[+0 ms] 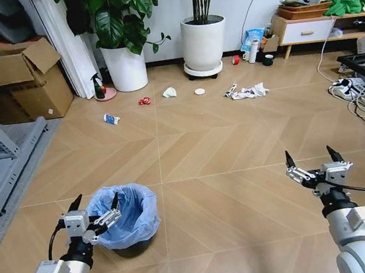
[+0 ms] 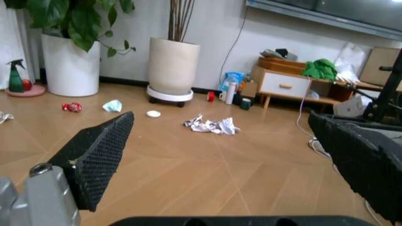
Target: Pick up the trash bin and place the garbage on the floor into it.
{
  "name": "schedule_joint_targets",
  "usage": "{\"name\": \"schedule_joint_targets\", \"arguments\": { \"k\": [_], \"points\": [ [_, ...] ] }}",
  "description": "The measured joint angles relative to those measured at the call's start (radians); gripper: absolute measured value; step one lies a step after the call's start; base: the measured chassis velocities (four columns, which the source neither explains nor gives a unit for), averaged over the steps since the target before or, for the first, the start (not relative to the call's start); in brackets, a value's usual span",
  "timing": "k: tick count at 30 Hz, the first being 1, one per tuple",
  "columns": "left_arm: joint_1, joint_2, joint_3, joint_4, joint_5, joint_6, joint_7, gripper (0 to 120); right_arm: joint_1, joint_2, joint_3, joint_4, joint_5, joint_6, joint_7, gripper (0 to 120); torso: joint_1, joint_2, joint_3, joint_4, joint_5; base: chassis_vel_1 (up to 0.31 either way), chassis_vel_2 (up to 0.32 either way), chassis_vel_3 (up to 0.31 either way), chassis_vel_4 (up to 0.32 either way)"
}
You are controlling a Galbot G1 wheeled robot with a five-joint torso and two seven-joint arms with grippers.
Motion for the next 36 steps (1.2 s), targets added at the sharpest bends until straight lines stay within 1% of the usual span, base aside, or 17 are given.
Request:
{"name": "schedule_joint_targets", "arguments": {
  "k": [4, 21, 26, 28, 29, 30, 32, 33, 34, 36],
  "points": [
    [-0.036, 0.023, 0.003, 0.003, -0.010, 0.015, -0.028, 100, 0.011, -0.001, 0.003, -0.011, -0.005, 0.002, 0.000, 100, 0.000, 0.000, 0.000, -0.0001, 0.0001, 0.000, 0.000, 0.000, 0.000],
    [-0.070, 0.068, 0.003, 0.011, -0.040, 0.050, -0.062, 100, 0.017, -0.003, 0.008, -0.024, -0.005, 0.004, -0.001, 100, 0.000, 0.000, 0.000, 0.0000, 0.0000, 0.000, 0.000, 0.000, 0.000],
    [-0.077, 0.100, 0.006, 0.026, -0.051, 0.064, -0.064, 100, 0.016, -0.009, 0.009, -0.026, -0.003, 0.003, -0.001, 100, 0.000, 0.000, 0.000, 0.0001, -0.0001, 0.000, 0.000, 0.000, 0.000],
    [-0.085, 0.128, 0.006, 0.037, -0.079, 0.088, -0.068, 100, 0.014, -0.011, 0.008, -0.028, -0.003, 0.003, -0.001, 100, 0.000, 0.000, 0.000, 0.0000, 0.0000, 0.000, 0.000, 0.000, 0.000],
    [-0.096, 0.147, 0.005, 0.046, -0.110, 0.119, -0.086, 100, 0.013, -0.012, 0.008, -0.029, -0.003, 0.003, -0.001, 100, 0.000, 0.000, 0.000, 0.0000, 0.0000, 0.000, 0.000, 0.000, 0.000],
    [-0.096, 0.147, 0.005, 0.046, -0.110, 0.119, -0.086, 100, 0.013, -0.012, 0.008, -0.029, -0.003, 0.003, -0.001, 100, 0.000, 0.000, 0.000, 0.0000, 0.0000, 0.000, 0.000, 0.000, 0.000],
    [-0.120, 0.172, 0.005, 0.070, -0.162, 0.165, -0.114, 100, 0.012, -0.012, 0.007, -0.032, -0.003, 0.003, -0.001, 100, 0.000, 0.000, 0.000, 0.0001, 0.0000, 0.000, 0.000, 0.000, 0.000],
    [-0.140, 0.187, 0.005, 0.090, -0.189, 0.200, -0.133, 100, 0.013, -0.012, 0.006, -0.034, -0.003, 0.003, -0.001, 100, 0.000, 0.000, 0.000, 0.0000, 0.0001, 0.000, 0.000, 0.000, 0.000],
    [-0.140, 0.187, 0.005, 0.090, -0.189, 0.200, -0.133, 100, 0.013, -0.012, 0.006, -0.034, -0.003, 0.003, -0.001, 100, 0.000, 0.000, 0.000, 0.0000, 0.0001, 0.000, 0.000, 0.000, 0.000],
    [-0.190, 0.237, 0.006, 0.146, -0.246, 0.304, -0.153, 100, 0.013, -0.011, 0.002, -0.039, -0.002, 0.003, -0.001, 100, 0.000, 0.000, 0.000, -0.0001, -0.0003, 0.000, 0.000, 0.000, 0.000]
  ]
}}
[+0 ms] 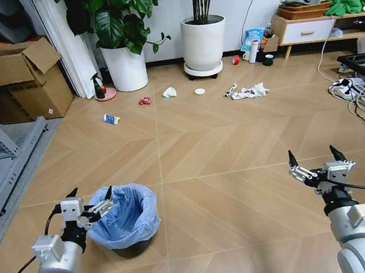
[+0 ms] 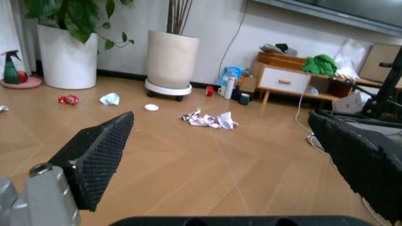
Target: Pick up the trash bin and place the garbage on the floor into it.
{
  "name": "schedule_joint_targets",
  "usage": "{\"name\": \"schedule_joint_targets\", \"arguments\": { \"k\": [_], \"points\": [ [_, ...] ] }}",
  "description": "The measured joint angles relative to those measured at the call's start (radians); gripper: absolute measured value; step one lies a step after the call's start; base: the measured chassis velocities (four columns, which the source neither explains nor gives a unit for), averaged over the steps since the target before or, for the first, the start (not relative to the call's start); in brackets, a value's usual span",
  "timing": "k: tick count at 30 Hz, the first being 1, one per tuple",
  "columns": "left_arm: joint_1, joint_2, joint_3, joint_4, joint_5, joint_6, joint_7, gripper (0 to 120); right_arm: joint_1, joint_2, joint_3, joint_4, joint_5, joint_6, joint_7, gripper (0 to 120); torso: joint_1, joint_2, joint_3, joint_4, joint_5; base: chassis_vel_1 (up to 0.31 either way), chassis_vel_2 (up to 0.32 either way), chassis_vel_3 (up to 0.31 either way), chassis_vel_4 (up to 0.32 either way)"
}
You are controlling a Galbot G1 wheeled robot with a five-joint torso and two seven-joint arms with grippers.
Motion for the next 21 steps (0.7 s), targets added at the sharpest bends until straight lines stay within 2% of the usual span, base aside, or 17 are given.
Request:
{"name": "schedule_joint_targets", "arguments": {
  "k": [2, 3, 4, 5, 8, 16, 21],
  "points": [
    [-0.008, 0.011, 0.000, 0.008, -0.011, 0.025, -0.002, 100, 0.000, 0.000, -0.001, -0.001, 0.001, 0.000, 0.000, 100, 0.000, 0.000, 0.000, 0.0000, 0.0002, 0.000, 0.000, 0.000, 0.000],
    [-0.029, 0.045, 0.001, 0.033, -0.053, 0.104, 0.006, 100, 0.001, 0.002, -0.007, -0.007, 0.005, -0.001, 0.000, 100, 0.000, 0.000, 0.000, -0.0001, 0.0002, 0.000, 0.000, 0.000, 0.000],
    [-0.038, 0.064, 0.001, 0.045, -0.075, 0.147, 0.010, 100, 0.004, 0.002, -0.011, -0.011, 0.006, -0.002, 0.000, 100, 0.000, 0.000, 0.000, -0.0001, 0.0002, 0.000, 0.000, 0.000, 0.000],
    [-0.038, 0.064, 0.001, 0.045, -0.075, 0.147, 0.010, 100, 0.004, 0.002, -0.011, -0.011, 0.006, -0.002, 0.000, 100, 0.000, 0.000, 0.000, -0.0001, 0.0002, 0.000, 0.000, 0.000, 0.000],
    [-0.056, 0.103, -0.004, 0.090, -0.108, 0.233, 0.034, 100, 0.014, 0.002, -0.032, -0.029, 0.007, -0.004, 0.000, 100, 0.000, 0.000, 0.000, 0.0002, 0.0003, 0.000, 0.000, 0.000, 0.000],
    [-0.105, 0.122, 0.006, 0.171, -0.127, 0.271, 0.064, 100, 0.026, -0.016, -0.047, -0.058, 0.012, -0.004, -0.002, 100, 0.000, 0.000, 0.000, 0.0003, 0.0004, 0.000, 0.000, 0.000, 0.000],
    [-0.211, 0.127, 0.055, 0.269, -0.155, 0.284, 0.075, 100, 0.024, -0.005, -0.055, -0.067, 0.009, -0.004, -0.003, 100, 0.000, 0.000, 0.000, 0.0000, 0.0002, 0.000, 0.000, 0.000, 0.000]
  ]
}}
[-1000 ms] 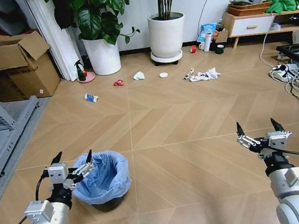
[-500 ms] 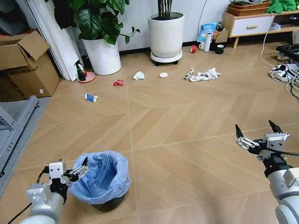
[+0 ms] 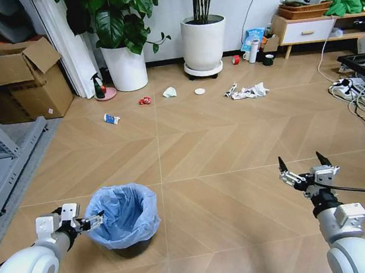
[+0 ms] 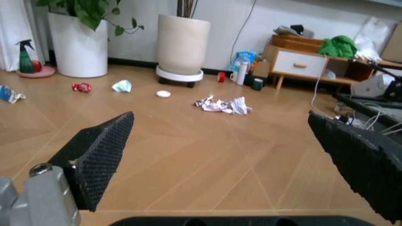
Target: Pick up the trash bin and place the garbage on the floor into it.
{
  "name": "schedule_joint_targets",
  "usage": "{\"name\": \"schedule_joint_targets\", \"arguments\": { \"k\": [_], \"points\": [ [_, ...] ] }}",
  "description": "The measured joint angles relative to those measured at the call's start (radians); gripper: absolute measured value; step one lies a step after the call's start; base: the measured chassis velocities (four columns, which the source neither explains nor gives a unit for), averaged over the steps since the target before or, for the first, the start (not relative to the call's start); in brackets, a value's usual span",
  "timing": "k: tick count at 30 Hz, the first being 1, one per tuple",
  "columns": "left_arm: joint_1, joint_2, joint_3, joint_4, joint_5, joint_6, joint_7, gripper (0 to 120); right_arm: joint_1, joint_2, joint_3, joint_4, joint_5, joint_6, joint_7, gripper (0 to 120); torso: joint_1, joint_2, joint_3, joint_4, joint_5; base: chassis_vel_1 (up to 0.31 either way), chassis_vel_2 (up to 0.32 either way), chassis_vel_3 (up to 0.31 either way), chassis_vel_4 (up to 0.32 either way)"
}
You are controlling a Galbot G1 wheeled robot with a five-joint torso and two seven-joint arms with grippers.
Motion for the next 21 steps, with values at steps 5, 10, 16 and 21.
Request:
{"name": "schedule_joint_targets", "arguments": {
  "k": [5, 10, 16, 21],
  "points": [
    [-0.077, 0.010, 0.029, 0.086, -0.001, 0.011, 0.028, 100, 0.000, 0.004, -0.009, -0.010, -0.004, 0.000, 0.000, 100, 0.000, 0.000, 0.000, -0.0002, 0.0001, 0.000, 0.000, 0.000, 0.000],
    [-0.112, 0.024, 0.058, 0.155, 0.000, 0.013, 0.058, 100, 0.003, 0.008, -0.012, -0.020, -0.005, 0.000, 0.000, 100, 0.000, 0.000, 0.000, 0.0003, 0.0001, 0.000, 0.000, 0.000, 0.000],
    [-0.151, 0.024, 0.095, 0.206, 0.000, 0.013, 0.080, 100, 0.007, 0.017, -0.016, -0.026, -0.008, 0.000, 0.000, 100, 0.000, 0.000, 0.000, 0.0002, 0.0003, 0.000, 0.000, 0.000, 0.000],
    [-0.185, 0.012, 0.125, 0.248, 0.007, 0.012, 0.090, 88, 0.004, 0.019, -0.013, -0.027, -0.011, 0.003, 0.000, 100, 0.000, 0.000, 0.000, -0.0001, -0.0002, 0.000, 0.000, 0.000, 0.000]
  ]
}}
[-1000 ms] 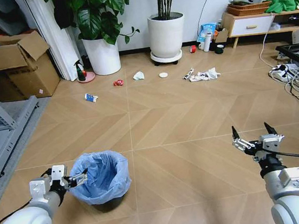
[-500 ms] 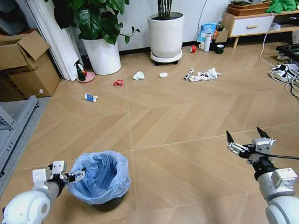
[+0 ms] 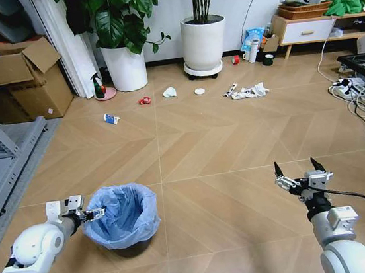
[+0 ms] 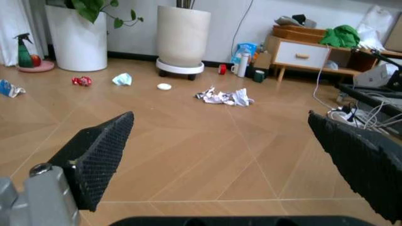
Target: Pick up the trash bin and place the garbage on the floor into it.
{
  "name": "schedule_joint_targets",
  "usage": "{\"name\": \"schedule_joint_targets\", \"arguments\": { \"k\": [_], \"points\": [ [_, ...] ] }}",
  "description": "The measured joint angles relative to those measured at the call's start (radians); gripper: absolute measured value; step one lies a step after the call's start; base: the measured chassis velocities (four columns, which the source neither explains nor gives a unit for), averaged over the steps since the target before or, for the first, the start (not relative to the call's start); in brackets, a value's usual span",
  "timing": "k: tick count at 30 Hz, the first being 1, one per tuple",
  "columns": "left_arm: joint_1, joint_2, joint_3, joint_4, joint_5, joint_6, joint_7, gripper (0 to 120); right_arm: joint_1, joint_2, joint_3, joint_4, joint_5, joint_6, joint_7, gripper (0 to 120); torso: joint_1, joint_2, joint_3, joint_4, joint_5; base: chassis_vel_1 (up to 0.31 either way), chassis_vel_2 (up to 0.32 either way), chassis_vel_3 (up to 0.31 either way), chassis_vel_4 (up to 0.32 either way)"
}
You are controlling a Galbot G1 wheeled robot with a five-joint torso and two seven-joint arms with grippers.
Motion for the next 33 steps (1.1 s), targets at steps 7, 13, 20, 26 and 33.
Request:
{"name": "schedule_joint_targets", "arguments": {
  "k": [7, 13, 20, 26, 33],
  "points": [
    [0.003, 0.001, 0.002, 0.014, 0.020, -0.001, 0.023, 65, 0.001, 0.001, 0.002, 0.000, 0.000, 0.001, 0.000, 100, 0.000, 0.000, 0.000, 0.0002, 0.0003, 0.000, 0.000, 0.000, 0.000],
    [0.012, 0.008, -0.001, 0.025, 0.054, -0.002, 0.047, 41, -0.001, 0.006, -0.002, -0.001, -0.001, 0.002, -0.001, 100, 0.000, 0.000, 0.000, 0.0002, 0.0002, 0.000, 0.000, 0.000, 0.000],
    [0.019, 0.015, -0.007, 0.024, 0.068, -0.003, 0.063, 20, -0.001, 0.005, 0.000, -0.003, -0.001, 0.003, -0.002, 100, 0.000, 0.000, 0.000, 0.0002, 0.0003, 0.000, 0.000, 0.000, 0.000],
    [0.033, 0.010, -0.016, 0.014, 0.069, -0.004, 0.067, 0, -0.001, 0.007, -0.004, -0.006, -0.002, 0.004, -0.002, 100, 0.000, 0.000, 0.000, 0.0001, 0.0003, 0.000, 0.000, 0.000, 0.000],
    [0.061, -0.018, -0.040, -0.020, 0.053, -0.014, 0.030, 0, 0.006, 0.006, -0.004, -0.008, 0.005, -0.002, 0.002, 100, 0.000, 0.000, 0.000, 0.0002, 0.0003, 0.000, 0.000, 0.000, 0.000]
  ]
}}
